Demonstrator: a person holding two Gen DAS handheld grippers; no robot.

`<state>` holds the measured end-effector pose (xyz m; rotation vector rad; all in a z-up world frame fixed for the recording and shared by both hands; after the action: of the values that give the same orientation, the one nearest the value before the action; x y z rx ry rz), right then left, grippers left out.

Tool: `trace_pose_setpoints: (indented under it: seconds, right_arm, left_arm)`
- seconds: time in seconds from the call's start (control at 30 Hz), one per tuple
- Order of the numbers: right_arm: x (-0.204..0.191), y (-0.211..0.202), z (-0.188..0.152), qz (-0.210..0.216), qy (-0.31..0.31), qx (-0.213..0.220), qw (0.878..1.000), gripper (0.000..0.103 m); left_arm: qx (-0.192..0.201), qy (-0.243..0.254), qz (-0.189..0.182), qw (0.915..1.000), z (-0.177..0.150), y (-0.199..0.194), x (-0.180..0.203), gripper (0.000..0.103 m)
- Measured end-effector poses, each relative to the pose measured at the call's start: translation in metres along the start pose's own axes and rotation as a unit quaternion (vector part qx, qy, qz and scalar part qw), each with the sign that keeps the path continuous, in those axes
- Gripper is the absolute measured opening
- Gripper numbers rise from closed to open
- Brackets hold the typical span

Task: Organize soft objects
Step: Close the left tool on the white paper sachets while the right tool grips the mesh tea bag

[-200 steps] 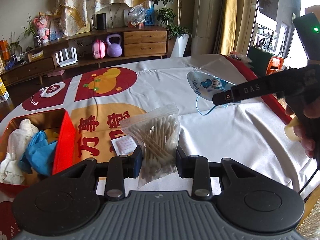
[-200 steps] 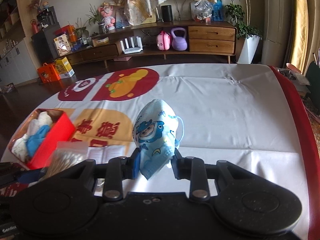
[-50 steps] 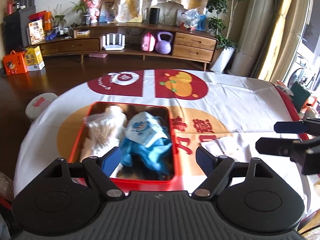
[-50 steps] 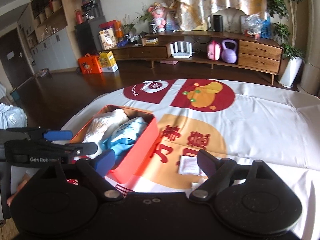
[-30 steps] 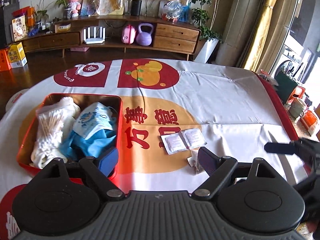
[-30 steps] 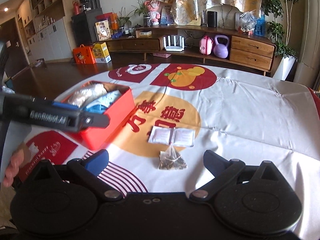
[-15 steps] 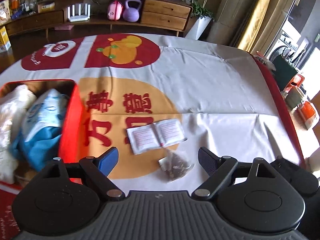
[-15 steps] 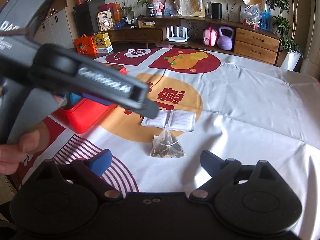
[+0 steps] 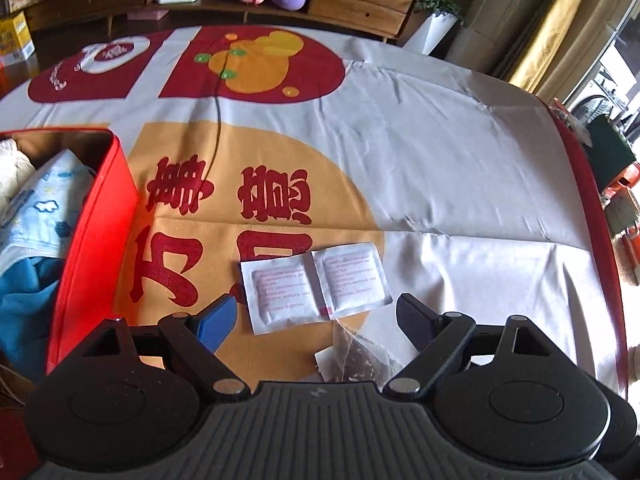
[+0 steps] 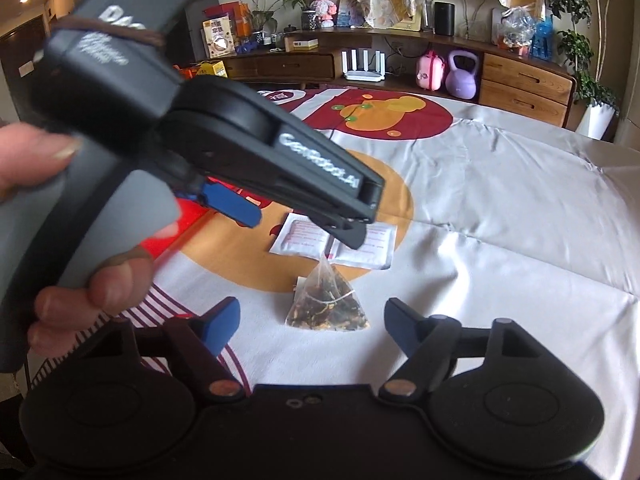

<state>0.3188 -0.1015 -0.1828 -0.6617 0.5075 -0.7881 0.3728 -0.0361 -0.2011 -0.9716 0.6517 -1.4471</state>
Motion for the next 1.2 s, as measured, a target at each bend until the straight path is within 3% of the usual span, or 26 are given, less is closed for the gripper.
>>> trace_pose_setpoints:
  seconds: [0.37, 0.57, 0.67, 0.83, 0.93, 1.13, 1.2]
  right_arm:
    - [0.004, 0.018, 0.004, 0.016, -0.026, -0.010, 0.999, 0.068]
    - [0.005, 0.028, 0.004, 0.021, -0.030, -0.022, 0.999, 0.057]
    - [0.003, 0.033, 0.001, 0.019, -0.038, -0.028, 0.999, 0.051]
    - [-0.001, 0.035, -0.001, 0.008, -0.063, -0.025, 0.998, 0.050]
    - [-0.004, 0.036, -0.002, 0.005, -0.068, -0.023, 0.997, 0.048]
    - [-0.004, 0.036, -0.002, 0.001, -0.064, -0.022, 0.998, 0.046]
    - [-0.004, 0.036, -0.002, 0.001, -0.062, -0.022, 0.998, 0.043]
  left_arm:
    - [-0.023, -0.014, -0.001, 0.9996, 0.009, 0.029, 0.006, 0.087]
    - [-0.019, -0.018, -0.004, 0.9997, 0.015, 0.033, 0.012, 0.087]
    - [-0.016, -0.008, 0.007, 0.9998, 0.016, 0.036, 0.015, 0.087]
    - [-0.008, 0.021, 0.026, 0.9994, 0.014, 0.037, 0.018, 0.086]
    - [-0.003, 0.027, 0.034, 0.9991, 0.013, 0.036, 0.017, 0.081]
    - [0.007, 0.043, 0.055, 0.9975, 0.012, 0.032, 0.012, 0.058]
    - [0.012, 0.045, 0.060, 0.9971, 0.013, 0.031, 0.009, 0.041]
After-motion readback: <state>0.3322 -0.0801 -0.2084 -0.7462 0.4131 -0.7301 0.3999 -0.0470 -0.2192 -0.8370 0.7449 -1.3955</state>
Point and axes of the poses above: each gripper's, at about its wrist camera, not at the fingertips, and y roughly the way its jaws point, x to its right, z to its top, the point moved 10 cm from there along y, roughly the way its jaws point, and after that the axes turned 6 degrees about y, right-handed, at the moved point
